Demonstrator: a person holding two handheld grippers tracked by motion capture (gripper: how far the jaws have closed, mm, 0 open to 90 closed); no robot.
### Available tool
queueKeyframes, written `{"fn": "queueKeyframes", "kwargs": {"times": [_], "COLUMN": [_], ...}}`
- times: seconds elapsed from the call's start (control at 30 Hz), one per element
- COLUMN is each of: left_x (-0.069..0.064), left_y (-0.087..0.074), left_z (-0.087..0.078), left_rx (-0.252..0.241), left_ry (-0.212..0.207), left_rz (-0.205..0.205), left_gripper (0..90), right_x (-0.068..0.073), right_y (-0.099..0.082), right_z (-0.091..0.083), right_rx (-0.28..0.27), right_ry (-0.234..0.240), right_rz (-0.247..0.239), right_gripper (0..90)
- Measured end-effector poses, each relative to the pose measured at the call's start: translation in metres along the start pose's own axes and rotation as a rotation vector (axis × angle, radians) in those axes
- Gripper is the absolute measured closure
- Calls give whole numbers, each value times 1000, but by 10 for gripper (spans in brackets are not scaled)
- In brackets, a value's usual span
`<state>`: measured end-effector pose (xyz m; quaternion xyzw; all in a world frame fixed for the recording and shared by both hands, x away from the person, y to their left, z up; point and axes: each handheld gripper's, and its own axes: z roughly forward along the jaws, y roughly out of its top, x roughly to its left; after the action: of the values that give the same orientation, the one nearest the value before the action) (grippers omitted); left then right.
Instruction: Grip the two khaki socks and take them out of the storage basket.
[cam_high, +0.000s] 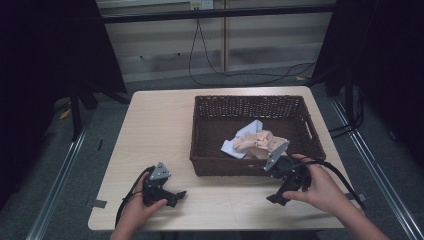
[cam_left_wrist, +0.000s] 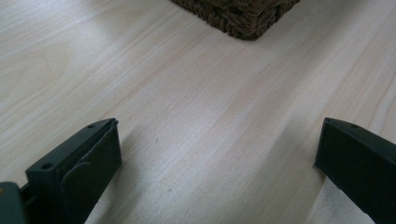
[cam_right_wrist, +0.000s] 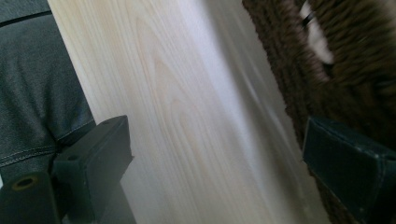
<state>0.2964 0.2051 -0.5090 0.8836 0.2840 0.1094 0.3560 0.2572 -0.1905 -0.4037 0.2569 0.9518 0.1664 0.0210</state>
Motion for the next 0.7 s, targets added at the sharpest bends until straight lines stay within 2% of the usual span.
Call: {"fn": "queueKeyframes", "kwargs": {"times": [0.17,0.23,0.53,0.6,0.7], "left_x": [0,0,0,0,0], "left_y": [0,0,0,0,0], "left_z": [0,0,0,0,0], "left_rx": [0,0,0,1,0], "left_ry": [-3,-3,-3,-2,-3], "left_rz": [-1,-2,0,0,-2], "left_gripper": [0,0,0,0,0], "right_x": [-1,-3,-8,-11,-20], "right_y": [13,17,37,42,48], "right_z": [-17,-22,-41,-45,-51], "right_rx": [-12,-9,-1,-3,-19], "right_ry": [-11,-11,-14,-16,-9], "right_rz": [4,-10,-6,-10,12], "right_gripper": [76,76,75,75,74]}}
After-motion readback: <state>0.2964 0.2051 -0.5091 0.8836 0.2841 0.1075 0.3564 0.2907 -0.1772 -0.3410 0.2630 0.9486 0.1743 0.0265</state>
